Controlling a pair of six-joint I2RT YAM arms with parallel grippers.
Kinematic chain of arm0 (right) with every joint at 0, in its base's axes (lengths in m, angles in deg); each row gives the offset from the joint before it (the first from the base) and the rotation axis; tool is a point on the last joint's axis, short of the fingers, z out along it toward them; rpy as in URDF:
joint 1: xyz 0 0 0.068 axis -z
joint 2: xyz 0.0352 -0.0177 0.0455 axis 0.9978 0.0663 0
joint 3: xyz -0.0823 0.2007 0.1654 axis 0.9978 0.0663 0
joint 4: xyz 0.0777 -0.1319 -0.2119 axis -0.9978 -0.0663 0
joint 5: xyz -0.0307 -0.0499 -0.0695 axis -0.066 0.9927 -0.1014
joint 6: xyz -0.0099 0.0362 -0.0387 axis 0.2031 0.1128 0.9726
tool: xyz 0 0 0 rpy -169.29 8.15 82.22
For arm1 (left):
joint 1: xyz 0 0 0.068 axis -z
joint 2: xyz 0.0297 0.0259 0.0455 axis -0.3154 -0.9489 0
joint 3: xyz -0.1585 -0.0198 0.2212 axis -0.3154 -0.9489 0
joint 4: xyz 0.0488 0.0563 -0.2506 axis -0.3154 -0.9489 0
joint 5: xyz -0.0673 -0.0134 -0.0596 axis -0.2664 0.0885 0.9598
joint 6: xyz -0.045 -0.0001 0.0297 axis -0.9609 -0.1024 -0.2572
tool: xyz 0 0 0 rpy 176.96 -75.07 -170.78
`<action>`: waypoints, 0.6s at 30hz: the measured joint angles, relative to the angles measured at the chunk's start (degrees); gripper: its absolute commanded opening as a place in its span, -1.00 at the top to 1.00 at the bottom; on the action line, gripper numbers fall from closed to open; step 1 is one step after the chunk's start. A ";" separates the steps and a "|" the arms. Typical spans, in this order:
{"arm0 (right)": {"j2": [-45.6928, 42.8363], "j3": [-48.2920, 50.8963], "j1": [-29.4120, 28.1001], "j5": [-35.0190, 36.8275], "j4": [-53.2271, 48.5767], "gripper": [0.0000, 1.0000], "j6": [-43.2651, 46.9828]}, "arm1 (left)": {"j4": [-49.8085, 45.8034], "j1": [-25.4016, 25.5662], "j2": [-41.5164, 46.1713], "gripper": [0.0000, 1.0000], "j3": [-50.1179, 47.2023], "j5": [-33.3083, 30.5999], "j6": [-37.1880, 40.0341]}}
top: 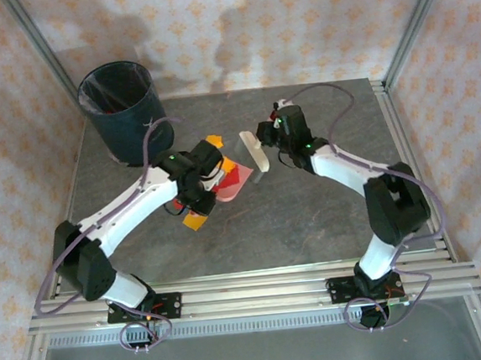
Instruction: Sweep away the paper scraps from the table
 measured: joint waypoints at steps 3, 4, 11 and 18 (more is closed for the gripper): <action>5.05 -4.66 0.00 -2.75 1.31 1.00 -1.95 | -0.02 -1.77 3.32 1.00 -1.73 -1.03 -1.46; 6.67 -6.21 0.00 -3.52 1.62 1.00 -2.51 | -0.07 -2.21 4.22 1.00 -2.03 -1.20 -1.92; 16.44 -16.35 0.00 -6.69 2.43 1.00 -6.62 | -0.11 -3.37 6.43 1.00 -2.82 -2.49 -3.41; 26.84 -28.11 0.39 -9.90 3.43 1.00 -12.61 | -0.17 -3.61 6.43 1.00 -2.89 -2.49 -3.72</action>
